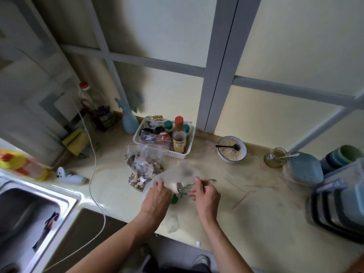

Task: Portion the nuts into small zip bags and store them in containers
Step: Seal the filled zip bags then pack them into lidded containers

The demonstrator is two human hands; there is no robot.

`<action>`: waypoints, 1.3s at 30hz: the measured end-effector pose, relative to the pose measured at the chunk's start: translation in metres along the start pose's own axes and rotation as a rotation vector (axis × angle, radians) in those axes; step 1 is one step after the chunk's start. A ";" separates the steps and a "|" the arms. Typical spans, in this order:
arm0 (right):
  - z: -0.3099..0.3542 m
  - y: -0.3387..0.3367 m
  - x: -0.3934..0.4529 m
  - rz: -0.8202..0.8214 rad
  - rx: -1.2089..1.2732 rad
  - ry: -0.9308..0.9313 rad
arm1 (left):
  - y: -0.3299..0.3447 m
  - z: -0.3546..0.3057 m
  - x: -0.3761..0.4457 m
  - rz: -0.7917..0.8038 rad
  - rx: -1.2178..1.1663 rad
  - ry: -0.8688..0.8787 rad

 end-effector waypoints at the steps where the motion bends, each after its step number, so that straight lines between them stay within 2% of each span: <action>1: -0.001 0.001 0.000 0.018 -0.002 0.011 | -0.003 0.004 -0.002 -0.011 -0.044 -0.056; 4: -0.004 0.008 -0.001 0.100 -0.009 0.014 | -0.013 0.008 -0.004 -0.055 -0.127 -0.123; 7: -0.007 0.011 -0.003 0.134 -0.013 -0.003 | -0.010 0.006 0.002 -0.018 -0.125 -0.044; 11: -0.006 0.008 -0.001 0.144 0.029 0.020 | 0.008 -0.001 -0.003 0.086 -0.138 0.171; 14: -0.006 0.009 0.003 0.165 0.042 0.020 | 0.021 -0.004 -0.014 0.201 -0.163 0.200; 16: -0.006 0.011 0.006 0.167 0.039 0.013 | 0.030 -0.002 -0.019 0.260 -0.077 0.196; 18: -0.007 0.012 0.009 0.161 0.033 0.009 | 0.026 0.002 -0.020 0.195 -0.046 0.189; 23: -0.007 0.014 0.011 0.160 0.006 -0.003 | -0.003 0.018 -0.015 -0.189 -0.120 0.118; 26: -0.010 0.014 0.013 0.164 -0.026 0.000 | -0.014 0.027 -0.012 -0.238 -0.155 0.074; 35: -0.017 0.011 0.021 0.149 -0.242 -0.007 | -0.082 0.020 0.000 -0.265 -0.180 0.159; 39: -0.001 0.006 0.016 0.119 -0.367 -0.125 | -0.117 0.010 0.003 -0.307 -0.108 0.204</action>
Point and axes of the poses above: each hand's wrist, its own x-axis towards the middle knuckle, its own y-axis out of the palm, z = x × y, the point moved 6 cm from there along x, towards the middle knuckle, and after that the axes turned 5 degrees about z, right-handed, at the moved point
